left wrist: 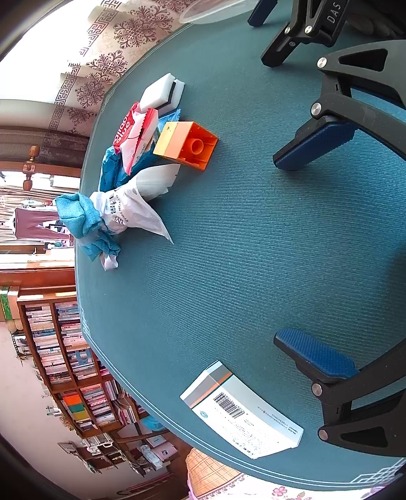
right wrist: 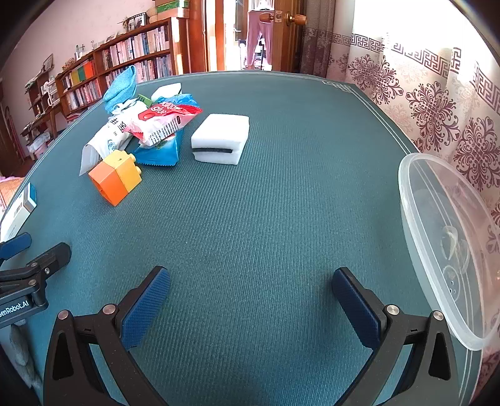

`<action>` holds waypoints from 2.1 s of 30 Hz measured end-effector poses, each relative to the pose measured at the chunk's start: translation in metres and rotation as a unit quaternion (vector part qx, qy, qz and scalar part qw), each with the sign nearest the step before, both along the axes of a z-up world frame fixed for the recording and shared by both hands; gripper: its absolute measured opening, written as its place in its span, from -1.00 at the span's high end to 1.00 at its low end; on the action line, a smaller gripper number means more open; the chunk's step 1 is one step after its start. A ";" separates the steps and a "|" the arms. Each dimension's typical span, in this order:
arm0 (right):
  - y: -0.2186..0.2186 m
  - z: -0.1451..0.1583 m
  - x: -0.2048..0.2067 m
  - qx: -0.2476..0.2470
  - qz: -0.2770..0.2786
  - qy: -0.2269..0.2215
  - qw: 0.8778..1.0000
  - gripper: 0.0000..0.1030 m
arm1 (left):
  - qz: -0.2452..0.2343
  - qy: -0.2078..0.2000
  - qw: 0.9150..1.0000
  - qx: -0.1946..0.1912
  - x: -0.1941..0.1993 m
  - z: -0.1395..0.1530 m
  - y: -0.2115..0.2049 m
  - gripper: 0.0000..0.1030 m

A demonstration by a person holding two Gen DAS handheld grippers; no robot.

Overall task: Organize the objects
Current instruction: 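Reach the left tool to the white medicine box and close on it, then lift the medicine box with the left tool while the right tool grasps the orange-yellow block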

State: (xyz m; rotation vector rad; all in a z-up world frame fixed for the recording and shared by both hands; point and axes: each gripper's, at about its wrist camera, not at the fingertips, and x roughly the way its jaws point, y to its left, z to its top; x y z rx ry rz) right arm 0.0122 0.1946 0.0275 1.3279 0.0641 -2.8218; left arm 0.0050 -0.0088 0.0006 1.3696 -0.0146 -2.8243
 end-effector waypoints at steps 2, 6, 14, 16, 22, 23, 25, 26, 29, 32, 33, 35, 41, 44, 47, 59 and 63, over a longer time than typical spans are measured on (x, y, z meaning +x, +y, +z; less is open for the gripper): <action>0.001 0.000 0.000 -0.001 0.000 0.000 1.000 -1.00 | -0.001 0.000 1.000 0.000 0.000 0.000 0.001 -1.00; 0.000 0.000 0.001 0.000 0.000 0.000 1.000 -1.00 | -0.016 0.004 1.000 0.016 0.002 0.003 0.003 -0.99; 0.000 0.000 0.002 0.000 0.000 0.000 1.000 -1.00 | -0.056 0.079 0.995 -0.028 0.024 0.030 -0.003 -0.99; 0.000 0.000 0.002 0.000 0.000 0.000 1.000 -1.00 | -0.048 0.087 0.995 -0.029 0.024 0.036 -0.014 -0.99; 0.000 0.000 0.002 0.001 0.000 0.000 1.000 -1.00 | -0.004 0.105 0.994 -0.043 0.017 0.045 -0.055 -0.99; 0.000 0.000 0.002 0.001 0.000 0.000 1.000 -1.00 | 0.005 0.105 0.993 -0.045 0.016 0.046 -0.064 -0.99; 0.000 0.000 0.002 0.001 0.000 0.000 1.000 -1.00 | 0.018 0.103 0.993 -0.050 0.014 0.045 -0.082 -0.99; 0.000 0.000 0.002 0.001 0.000 0.000 1.000 -1.00 | 0.022 0.101 0.993 -0.057 0.014 0.044 -0.090 -0.99; 0.000 -0.001 0.002 0.000 0.000 0.000 1.000 -1.00 | 0.026 0.092 0.993 -0.069 0.008 0.036 -0.106 -0.99; 0.001 -0.001 0.002 0.000 0.001 0.000 1.000 -1.00 | 0.028 0.079 0.994 -0.065 0.003 0.029 -0.117 -0.99; 0.000 -0.001 0.002 0.000 0.001 0.000 1.000 -1.00 | 0.028 0.076 0.995 -0.062 0.001 0.027 -0.120 -0.99; 0.001 0.000 0.002 0.000 0.001 0.000 1.000 -1.00 | 0.028 0.069 0.995 -0.059 -0.001 0.024 -0.124 -0.99; 0.002 0.000 0.002 0.000 0.001 0.000 1.000 -1.00 | 0.021 0.046 0.997 -0.049 -0.009 0.015 -0.130 -0.99; 0.002 0.000 0.003 0.000 0.001 0.000 1.000 -1.00 | 0.017 0.036 0.998 -0.050 -0.012 0.011 -0.130 -0.99; 0.002 0.000 0.002 0.000 0.001 0.000 1.000 -1.00 | 0.017 0.022 0.998 -0.048 -0.014 0.006 -0.131 -0.99; 0.001 0.000 0.002 0.000 0.001 0.000 1.000 -1.00 | 0.019 0.016 0.999 -0.043 -0.009 0.010 -0.121 -0.45; 0.002 0.000 0.002 0.000 0.001 0.000 1.000 -1.00 | 0.015 0.013 0.999 -0.036 -0.008 0.012 -0.115 -0.44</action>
